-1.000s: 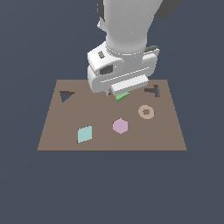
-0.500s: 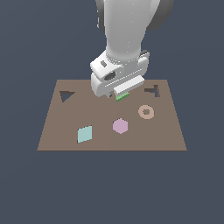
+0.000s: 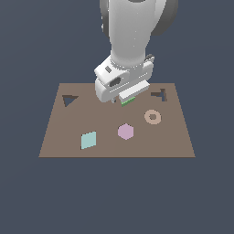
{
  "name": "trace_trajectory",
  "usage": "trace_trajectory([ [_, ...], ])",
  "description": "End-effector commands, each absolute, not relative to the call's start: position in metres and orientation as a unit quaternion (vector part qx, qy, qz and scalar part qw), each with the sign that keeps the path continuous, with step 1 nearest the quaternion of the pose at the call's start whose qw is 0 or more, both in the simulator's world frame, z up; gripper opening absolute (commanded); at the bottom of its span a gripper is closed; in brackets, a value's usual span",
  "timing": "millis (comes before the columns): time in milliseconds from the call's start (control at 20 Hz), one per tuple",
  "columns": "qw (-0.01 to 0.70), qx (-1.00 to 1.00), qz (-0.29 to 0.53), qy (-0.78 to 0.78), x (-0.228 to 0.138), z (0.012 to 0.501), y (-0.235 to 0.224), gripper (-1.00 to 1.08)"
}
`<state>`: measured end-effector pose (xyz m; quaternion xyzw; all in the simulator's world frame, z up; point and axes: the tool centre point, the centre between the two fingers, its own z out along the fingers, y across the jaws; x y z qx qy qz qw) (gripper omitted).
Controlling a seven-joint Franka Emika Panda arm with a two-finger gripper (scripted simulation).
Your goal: Insert a designated object into the corresponding slot on a board.
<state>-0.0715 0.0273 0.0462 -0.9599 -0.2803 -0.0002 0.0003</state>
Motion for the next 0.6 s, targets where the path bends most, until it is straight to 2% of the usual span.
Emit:
trace_trajectory([
  [0,0.0,-0.96,0.0,-0.281,-0.072,0.0386,0.0271,1.0],
  [250,0.0,-0.959,0.0,-0.282,-0.0723,0.0299,0.0269,1.0],
  [300,0.0,-0.959,0.0,-0.282,-0.0723,0.0299,0.0269,-1.0],
  [550,0.0,-0.959,0.0,-0.282,-0.0723,0.0299,0.0269,-1.0],
])
